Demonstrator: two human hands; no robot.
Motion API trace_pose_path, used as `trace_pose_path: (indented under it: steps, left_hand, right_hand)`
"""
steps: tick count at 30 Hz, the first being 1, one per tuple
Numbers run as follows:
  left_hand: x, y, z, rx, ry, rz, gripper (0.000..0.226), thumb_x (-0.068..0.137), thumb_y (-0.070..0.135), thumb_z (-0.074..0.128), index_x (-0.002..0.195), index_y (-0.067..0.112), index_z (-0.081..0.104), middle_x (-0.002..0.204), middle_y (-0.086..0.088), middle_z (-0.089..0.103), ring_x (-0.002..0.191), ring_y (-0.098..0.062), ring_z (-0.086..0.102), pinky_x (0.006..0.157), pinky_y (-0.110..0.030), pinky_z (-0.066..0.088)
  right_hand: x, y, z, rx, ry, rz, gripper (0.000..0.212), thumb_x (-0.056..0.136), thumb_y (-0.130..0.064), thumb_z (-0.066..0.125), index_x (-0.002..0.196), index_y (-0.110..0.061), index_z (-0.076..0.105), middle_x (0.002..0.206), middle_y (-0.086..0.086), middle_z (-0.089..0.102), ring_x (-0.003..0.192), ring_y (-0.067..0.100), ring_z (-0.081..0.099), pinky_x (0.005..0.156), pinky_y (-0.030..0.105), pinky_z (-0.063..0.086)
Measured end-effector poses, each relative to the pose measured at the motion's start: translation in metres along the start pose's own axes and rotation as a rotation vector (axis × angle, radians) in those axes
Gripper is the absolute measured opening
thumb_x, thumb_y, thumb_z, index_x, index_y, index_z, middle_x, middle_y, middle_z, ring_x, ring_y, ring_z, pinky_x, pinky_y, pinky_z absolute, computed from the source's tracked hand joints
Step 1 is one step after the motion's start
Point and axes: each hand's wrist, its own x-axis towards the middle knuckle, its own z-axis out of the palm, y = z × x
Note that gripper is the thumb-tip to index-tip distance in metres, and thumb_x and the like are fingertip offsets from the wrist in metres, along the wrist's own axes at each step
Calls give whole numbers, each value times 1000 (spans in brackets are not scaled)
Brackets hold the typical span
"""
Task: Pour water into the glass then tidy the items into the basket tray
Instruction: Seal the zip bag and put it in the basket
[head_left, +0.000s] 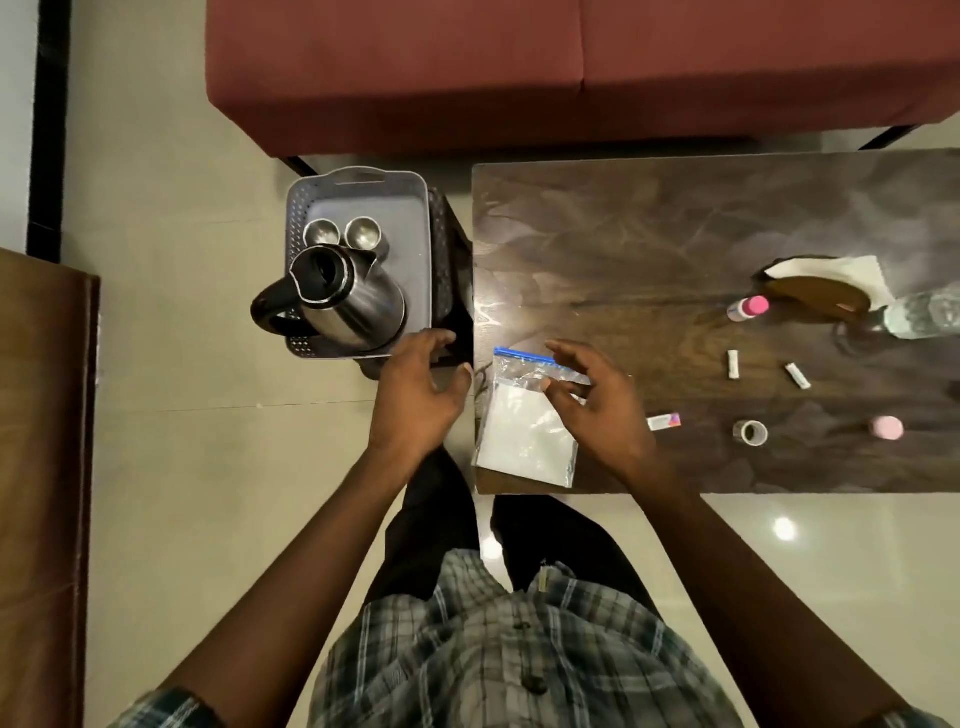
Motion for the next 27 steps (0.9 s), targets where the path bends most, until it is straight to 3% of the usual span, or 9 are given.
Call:
trace_pose_path:
  steps: [3, 7, 10, 12, 14, 18, 21, 24, 27]
  left_hand:
    - [-9, 3, 24, -22, -49, -22, 37, 90, 24, 75, 126, 16, 67, 121, 8, 65, 112, -11, 64, 97, -40, 56]
    - [-8, -3, 53, -16, -110, -69, 36, 90, 23, 74, 125, 18, 66, 121, 1, 67, 106, -10, 65, 94, -40, 58]
    - [-1, -11, 73, -4, -163, -104, 39, 90, 22, 75, 128, 16, 66, 125, -1, 69, 108, -12, 66, 96, -35, 57]
    - [7, -20, 86, 18, -193, -114, 40, 91, 24, 74, 129, 16, 66, 127, -2, 68, 111, -14, 66, 98, -34, 56]
    - [16, -29, 99, 25, -219, -138, 40, 91, 24, 73, 130, 16, 66, 126, -2, 68, 111, -16, 67, 100, -35, 56]
    - [38, -46, 120, 58, -278, -192, 44, 91, 21, 74, 133, 14, 63, 123, -4, 67, 104, -15, 65, 90, -21, 46]
    - [52, -57, 130, 80, -323, -227, 48, 90, 21, 74, 135, 14, 61, 124, -4, 67, 97, -13, 63, 86, -19, 44]
    - [62, -65, 137, 95, -348, -242, 49, 90, 20, 74, 136, 14, 61, 124, -5, 67, 103, -18, 65, 89, -22, 46]
    - [66, -69, 141, 82, -379, -252, 49, 89, 20, 73, 136, 16, 61, 123, -4, 68, 100, -19, 67, 89, -25, 52]
  right_hand:
    - [-6, 21, -15, 2, -8, 84, 46, 101, -15, 71, 145, -24, 61, 143, -6, 65, 130, 5, 62, 107, 26, 55]
    - [-5, 48, -22, 27, 22, 167, 47, 101, -11, 71, 146, -16, 60, 139, -8, 66, 111, -17, 64, 93, 9, 54]
    - [4, 72, -21, 64, 41, 245, 47, 102, -10, 70, 147, -13, 59, 139, -7, 65, 113, -7, 67, 86, 3, 52]
    - [15, 92, -17, 66, 77, 283, 45, 101, -13, 72, 144, -14, 62, 137, -5, 69, 122, 6, 67, 89, 6, 54]
    - [26, 111, -13, 50, 104, 317, 44, 99, -14, 75, 141, -14, 63, 130, -3, 72, 119, 8, 68, 90, 9, 56]
    - [53, 143, -6, 40, 151, 393, 41, 96, -11, 77, 134, -8, 63, 118, 0, 75, 108, 11, 73, 102, 30, 59]
    - [69, 155, -4, 36, 147, 452, 45, 95, -8, 75, 138, -5, 61, 116, 1, 73, 102, 11, 70, 90, 15, 56]
    - [80, 162, -2, 36, 153, 486, 49, 95, -6, 75, 141, -4, 58, 126, 5, 70, 111, 13, 67, 83, 5, 50]
    - [88, 166, 1, 26, 149, 496, 52, 94, -6, 75, 143, -4, 57, 132, 8, 69, 115, 13, 65, 102, 25, 54]
